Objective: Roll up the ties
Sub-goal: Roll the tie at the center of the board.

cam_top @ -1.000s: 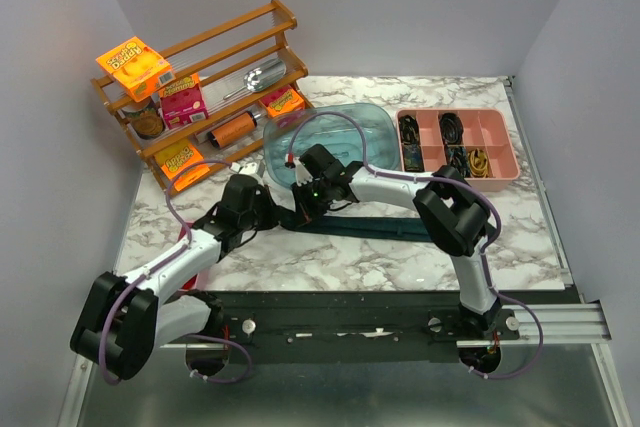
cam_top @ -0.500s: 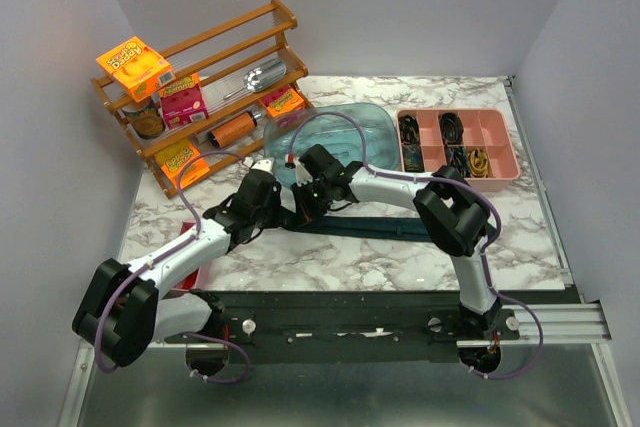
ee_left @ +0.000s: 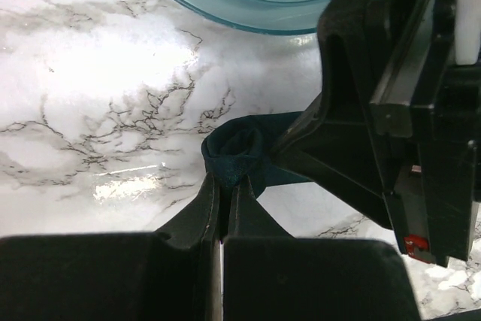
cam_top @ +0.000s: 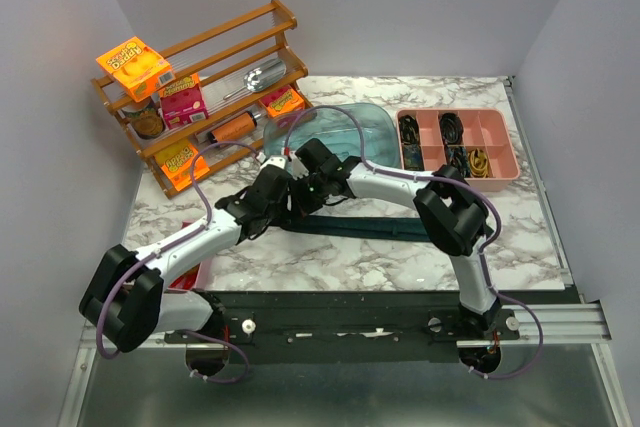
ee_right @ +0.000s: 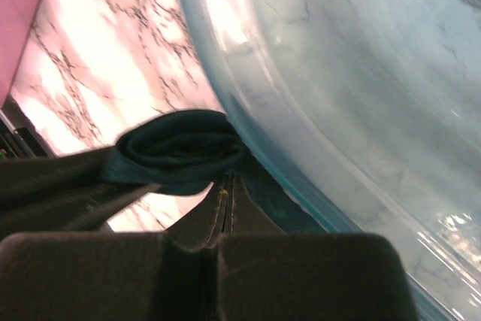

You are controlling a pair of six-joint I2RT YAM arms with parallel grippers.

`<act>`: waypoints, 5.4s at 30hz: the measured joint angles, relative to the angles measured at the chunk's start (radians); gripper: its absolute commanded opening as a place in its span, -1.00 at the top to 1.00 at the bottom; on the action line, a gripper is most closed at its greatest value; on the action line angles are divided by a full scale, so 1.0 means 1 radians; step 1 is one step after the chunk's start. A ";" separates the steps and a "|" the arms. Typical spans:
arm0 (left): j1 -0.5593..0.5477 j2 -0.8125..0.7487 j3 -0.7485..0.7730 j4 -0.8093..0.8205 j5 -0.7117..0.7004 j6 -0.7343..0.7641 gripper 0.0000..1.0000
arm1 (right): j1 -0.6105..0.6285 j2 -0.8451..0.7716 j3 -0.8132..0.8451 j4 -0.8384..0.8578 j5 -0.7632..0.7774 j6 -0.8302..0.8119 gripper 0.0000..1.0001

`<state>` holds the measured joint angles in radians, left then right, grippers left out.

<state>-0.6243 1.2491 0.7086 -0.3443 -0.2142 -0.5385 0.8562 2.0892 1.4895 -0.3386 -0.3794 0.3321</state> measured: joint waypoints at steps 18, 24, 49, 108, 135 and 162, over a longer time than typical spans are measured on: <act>-0.039 0.034 0.040 -0.078 -0.075 -0.023 1.00 | 0.031 0.066 0.063 -0.002 -0.004 0.011 0.99; -0.052 0.047 0.066 -0.122 -0.111 -0.020 1.00 | 0.034 0.030 0.033 -0.005 0.035 0.018 0.99; -0.189 0.249 0.210 -0.357 -0.380 -0.045 1.00 | -0.094 -0.218 -0.167 -0.024 0.197 0.025 0.99; 0.389 -0.198 -0.237 0.167 0.388 -0.122 -0.64 | 0.034 -0.101 -0.025 0.024 -0.041 -0.011 0.99; 0.433 -0.066 -0.367 0.478 0.596 -0.169 -0.32 | 0.008 0.000 -0.002 -0.004 0.030 -0.012 0.99; 0.419 0.144 -0.414 0.843 0.700 -0.230 0.91 | -0.012 0.000 -0.024 0.008 -0.041 -0.046 0.99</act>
<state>-0.2050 1.3933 0.2951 0.4988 0.4862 -0.7681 0.8440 2.0892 1.4651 -0.3302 -0.4202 0.2863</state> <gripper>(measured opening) 0.125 0.007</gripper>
